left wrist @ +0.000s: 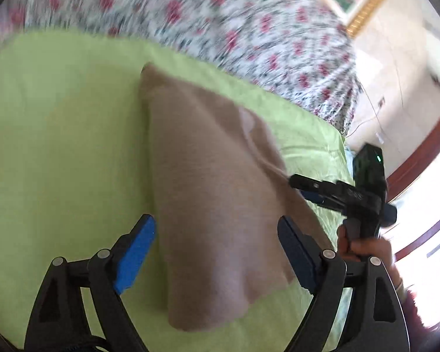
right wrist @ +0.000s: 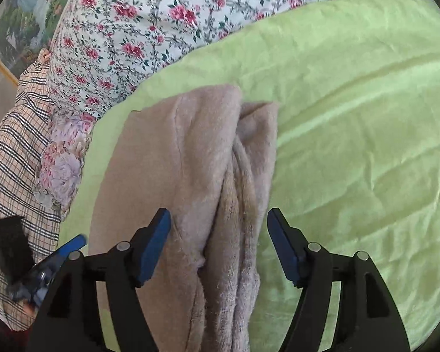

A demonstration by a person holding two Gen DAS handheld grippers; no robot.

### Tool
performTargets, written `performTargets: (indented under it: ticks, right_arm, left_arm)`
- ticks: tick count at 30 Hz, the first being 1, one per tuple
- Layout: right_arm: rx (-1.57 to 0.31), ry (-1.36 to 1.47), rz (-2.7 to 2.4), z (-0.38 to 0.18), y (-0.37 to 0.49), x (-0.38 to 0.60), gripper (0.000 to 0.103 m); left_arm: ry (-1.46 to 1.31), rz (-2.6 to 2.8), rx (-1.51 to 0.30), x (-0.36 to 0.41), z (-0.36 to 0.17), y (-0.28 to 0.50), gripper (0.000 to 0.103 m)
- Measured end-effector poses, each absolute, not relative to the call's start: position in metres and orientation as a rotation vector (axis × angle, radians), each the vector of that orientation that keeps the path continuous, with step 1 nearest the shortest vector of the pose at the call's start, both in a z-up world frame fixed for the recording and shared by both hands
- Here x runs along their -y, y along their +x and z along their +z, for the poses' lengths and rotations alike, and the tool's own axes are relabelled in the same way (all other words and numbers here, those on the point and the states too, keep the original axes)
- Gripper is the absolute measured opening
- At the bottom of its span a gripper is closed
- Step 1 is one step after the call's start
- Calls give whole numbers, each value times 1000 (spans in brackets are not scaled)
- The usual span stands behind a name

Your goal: Fold small clothes

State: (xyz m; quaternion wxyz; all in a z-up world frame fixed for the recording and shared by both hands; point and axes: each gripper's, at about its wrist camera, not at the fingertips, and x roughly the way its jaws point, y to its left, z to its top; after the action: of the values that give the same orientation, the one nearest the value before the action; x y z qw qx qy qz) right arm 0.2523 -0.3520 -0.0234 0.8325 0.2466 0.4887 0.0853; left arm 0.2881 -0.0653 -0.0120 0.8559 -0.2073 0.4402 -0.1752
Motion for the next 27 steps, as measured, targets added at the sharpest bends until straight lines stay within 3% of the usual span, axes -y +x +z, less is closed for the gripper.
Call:
performTargets:
  ticks: [4, 7, 9, 10, 11, 12, 14, 17, 27]
  right_arm:
    - [-1062, 569, 194, -35, 258, 354, 69]
    - [-1093, 574, 195, -46, 265, 350, 70]
    - [-1103, 599, 202, -52, 268, 347, 69]
    - [-1102, 604, 206, -52, 269, 346, 67]
    - [-1103, 614, 218, -53, 269, 344, 51]
    - [-1100, 617, 212, -52, 269, 341, 42]
    - [-1079, 602, 207, -45, 265, 335, 35]
    - [-1041, 599, 232, -32, 257, 322, 31]
    - [-1015, 633, 484, -29, 226, 203, 31]
  left_arm:
    - [-524, -387, -1023, 53, -49, 321, 86]
    - [-620, -480, -1089, 51, -79, 338, 102]
    - [-581, -491, -1059, 54, -77, 341, 102]
    - [-554, -489, -1059, 57, -77, 344, 99]
    - [-531, -491, -1053, 60, -76, 347, 77]
    - [-534, -515, -1056, 61, -78, 348, 61]
    - [-556, -517, -1058, 58, -78, 346, 50]
    - [-518, -502, -1029, 53, -63, 330, 44]
    - [-411, -392, -954, -33, 6, 226, 43]
